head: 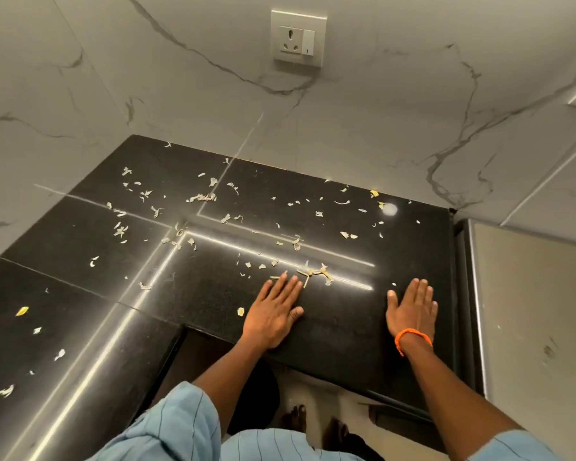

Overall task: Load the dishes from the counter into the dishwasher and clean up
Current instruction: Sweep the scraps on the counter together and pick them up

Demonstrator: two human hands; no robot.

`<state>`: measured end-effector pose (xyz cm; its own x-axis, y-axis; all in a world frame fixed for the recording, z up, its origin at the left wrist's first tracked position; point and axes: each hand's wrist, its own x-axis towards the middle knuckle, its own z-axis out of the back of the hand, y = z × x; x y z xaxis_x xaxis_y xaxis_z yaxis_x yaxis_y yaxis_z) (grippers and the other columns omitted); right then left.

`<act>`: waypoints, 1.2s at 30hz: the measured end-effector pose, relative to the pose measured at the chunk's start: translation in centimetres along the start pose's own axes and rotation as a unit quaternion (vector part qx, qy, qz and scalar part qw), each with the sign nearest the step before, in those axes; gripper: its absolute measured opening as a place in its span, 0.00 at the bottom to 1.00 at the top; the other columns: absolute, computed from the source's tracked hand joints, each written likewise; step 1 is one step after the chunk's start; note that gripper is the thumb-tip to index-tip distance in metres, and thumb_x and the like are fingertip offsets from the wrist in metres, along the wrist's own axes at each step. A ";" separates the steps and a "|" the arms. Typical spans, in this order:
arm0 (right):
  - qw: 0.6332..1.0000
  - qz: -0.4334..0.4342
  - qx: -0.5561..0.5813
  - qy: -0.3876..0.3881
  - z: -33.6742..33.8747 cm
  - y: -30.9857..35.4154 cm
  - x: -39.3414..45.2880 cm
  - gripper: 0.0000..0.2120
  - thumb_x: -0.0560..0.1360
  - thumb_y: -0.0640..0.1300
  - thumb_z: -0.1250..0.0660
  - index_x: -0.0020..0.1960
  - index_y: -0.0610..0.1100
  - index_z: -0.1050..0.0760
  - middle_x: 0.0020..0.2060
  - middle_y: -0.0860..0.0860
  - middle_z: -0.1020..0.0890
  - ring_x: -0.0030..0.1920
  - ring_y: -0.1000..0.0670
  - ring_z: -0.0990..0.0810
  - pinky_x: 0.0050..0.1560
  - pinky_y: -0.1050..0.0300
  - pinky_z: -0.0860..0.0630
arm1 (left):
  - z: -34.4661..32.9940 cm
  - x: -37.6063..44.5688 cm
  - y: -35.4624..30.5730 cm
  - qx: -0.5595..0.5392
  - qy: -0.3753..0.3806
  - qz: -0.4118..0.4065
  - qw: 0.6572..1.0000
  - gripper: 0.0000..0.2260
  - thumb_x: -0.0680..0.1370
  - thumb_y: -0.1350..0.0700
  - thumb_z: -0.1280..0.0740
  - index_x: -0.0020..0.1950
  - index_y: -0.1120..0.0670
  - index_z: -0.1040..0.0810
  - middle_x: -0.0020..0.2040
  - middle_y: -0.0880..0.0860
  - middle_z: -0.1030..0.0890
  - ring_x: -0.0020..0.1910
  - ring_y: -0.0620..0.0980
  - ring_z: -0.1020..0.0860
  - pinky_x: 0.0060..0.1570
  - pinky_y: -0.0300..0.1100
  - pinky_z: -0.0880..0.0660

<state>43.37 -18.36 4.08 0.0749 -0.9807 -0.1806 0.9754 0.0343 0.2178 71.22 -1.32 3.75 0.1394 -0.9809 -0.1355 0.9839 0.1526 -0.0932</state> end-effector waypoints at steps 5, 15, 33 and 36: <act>0.997 0.062 -0.022 0.032 -1.9 6.4 -0.6 0.33 0.83 0.58 0.54 0.81 0.41 0.55 0.81 0.45 0.53 0.80 0.44 0.56 0.79 0.42 0.56 | 1.2 0.2 0.7 -0.022 -0.023 0.033 0.999 0.29 0.85 0.38 0.59 0.84 0.50 0.54 0.83 0.47 0.56 0.81 0.46 0.64 0.80 0.52 0.59; 0.942 0.311 0.066 0.110 -1.7 13.8 0.5 0.27 0.85 0.52 0.52 0.81 0.46 0.50 0.81 0.50 0.48 0.80 0.52 0.55 0.79 0.56 0.58 | -0.2 0.0 3.5 -0.015 0.007 -0.023 1.000 0.29 0.85 0.38 0.57 0.84 0.47 0.54 0.83 0.45 0.54 0.81 0.44 0.62 0.79 0.48 0.60; 0.937 0.302 -0.064 0.161 -4.0 19.6 1.4 0.31 0.83 0.57 0.56 0.81 0.47 0.60 0.81 0.49 0.60 0.80 0.46 0.63 0.78 0.40 0.62 | 0.3 -5.4 1.7 -0.025 0.004 0.104 0.994 0.29 0.86 0.37 0.54 0.84 0.48 0.52 0.84 0.45 0.54 0.82 0.46 0.61 0.79 0.51 0.58; 0.914 0.350 -0.025 0.205 -3.7 20.4 2.0 0.28 0.84 0.56 0.55 0.81 0.50 0.56 0.81 0.51 0.57 0.80 0.46 0.60 0.78 0.41 0.59 | -0.6 -7.5 0.2 -0.030 0.019 0.142 0.989 0.29 0.85 0.36 0.56 0.84 0.47 0.54 0.83 0.44 0.56 0.81 0.47 0.64 0.79 0.52 0.59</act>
<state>64.18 -18.94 4.58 0.7454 -0.5610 -0.3602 0.6663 0.6446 0.3749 70.30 6.16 4.19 0.4045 -0.8920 -0.2019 0.8968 0.4302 -0.1037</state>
